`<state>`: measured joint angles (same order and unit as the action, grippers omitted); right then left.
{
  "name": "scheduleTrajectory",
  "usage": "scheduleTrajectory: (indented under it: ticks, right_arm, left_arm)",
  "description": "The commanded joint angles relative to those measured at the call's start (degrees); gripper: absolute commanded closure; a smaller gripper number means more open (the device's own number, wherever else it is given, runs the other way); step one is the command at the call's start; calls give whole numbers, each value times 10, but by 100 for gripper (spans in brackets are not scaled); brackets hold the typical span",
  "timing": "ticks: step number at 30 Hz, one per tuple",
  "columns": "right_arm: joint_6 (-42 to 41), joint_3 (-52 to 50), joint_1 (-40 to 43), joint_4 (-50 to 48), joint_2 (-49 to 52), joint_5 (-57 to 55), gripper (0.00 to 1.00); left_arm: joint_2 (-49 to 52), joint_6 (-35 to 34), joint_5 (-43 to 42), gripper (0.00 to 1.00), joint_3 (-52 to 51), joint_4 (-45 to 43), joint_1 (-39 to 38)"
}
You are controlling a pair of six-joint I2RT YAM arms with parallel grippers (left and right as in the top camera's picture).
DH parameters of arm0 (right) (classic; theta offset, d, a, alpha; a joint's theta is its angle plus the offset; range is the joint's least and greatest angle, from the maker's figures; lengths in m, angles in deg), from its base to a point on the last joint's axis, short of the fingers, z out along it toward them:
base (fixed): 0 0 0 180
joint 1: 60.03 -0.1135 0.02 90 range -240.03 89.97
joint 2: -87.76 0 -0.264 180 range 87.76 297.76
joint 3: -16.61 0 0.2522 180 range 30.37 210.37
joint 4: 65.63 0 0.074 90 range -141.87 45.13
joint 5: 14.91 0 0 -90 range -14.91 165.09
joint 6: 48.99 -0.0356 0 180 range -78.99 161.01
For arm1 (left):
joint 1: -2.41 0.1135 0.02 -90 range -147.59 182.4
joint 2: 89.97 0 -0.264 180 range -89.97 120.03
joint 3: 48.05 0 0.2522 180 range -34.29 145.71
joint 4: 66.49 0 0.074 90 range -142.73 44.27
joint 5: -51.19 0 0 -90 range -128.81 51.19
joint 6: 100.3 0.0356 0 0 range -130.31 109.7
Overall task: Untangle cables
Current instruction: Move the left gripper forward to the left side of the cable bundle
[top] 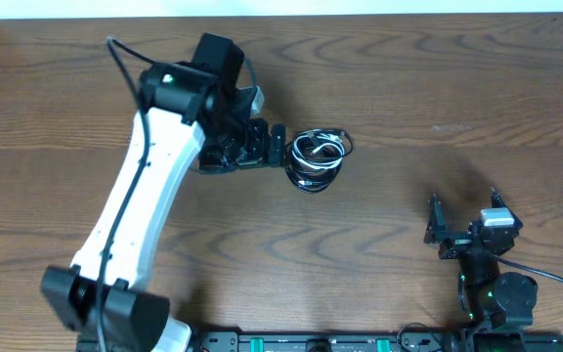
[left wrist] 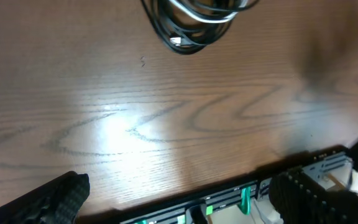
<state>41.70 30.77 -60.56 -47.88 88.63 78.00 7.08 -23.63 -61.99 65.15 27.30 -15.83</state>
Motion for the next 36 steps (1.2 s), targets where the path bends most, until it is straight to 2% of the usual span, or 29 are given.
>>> scheduleTrajectory:
  ticks: [1, 10, 23, 24, 25, 26, 28, 31, 34, 36]
  right_arm:
    - [7, 0, 2, 3, -2, -2, 1]
    - [7, 0, 0, 2, -1, -2, 1]
    - [7, 0, 0, 2, -1, -2, 1]
    - [4, -1, 0, -24, -1, 1, 1]
    - [-10, -1, 0, -37, -1, 13, 1]
    - [-59, 0, 0, -52, -1, 62, 1]
    - [-174, 0, 0, -60, -1, 206, 1]
    - [-310, 0, 0, -97, -1, 362, 1]
    - [-332, 0, 2, -214, -1, 440, 1]
    - [-361, 15, 8, -330, -1, 429, 1]
  left_arm:
    - [30, -21, 12, 2, 5, 2, -1]
    - [76, -33, 12, 2, -3, -12, -1]
    - [79, -48, 30, 2, -9, -20, -1]
    - [79, -48, 30, 2, -9, -30, -1]
    - [79, -48, 30, 2, -9, -34, -1]
    - [79, -48, 30, 2, -9, -40, -1]
    - [79, -48, 30, 2, -9, -45, -1]
    - [79, -48, 33, 2, -9, -47, -1]
    - [79, -48, 34, 2, -9, -47, -1]
    - [79, -48, 34, 2, -9, -47, -1]
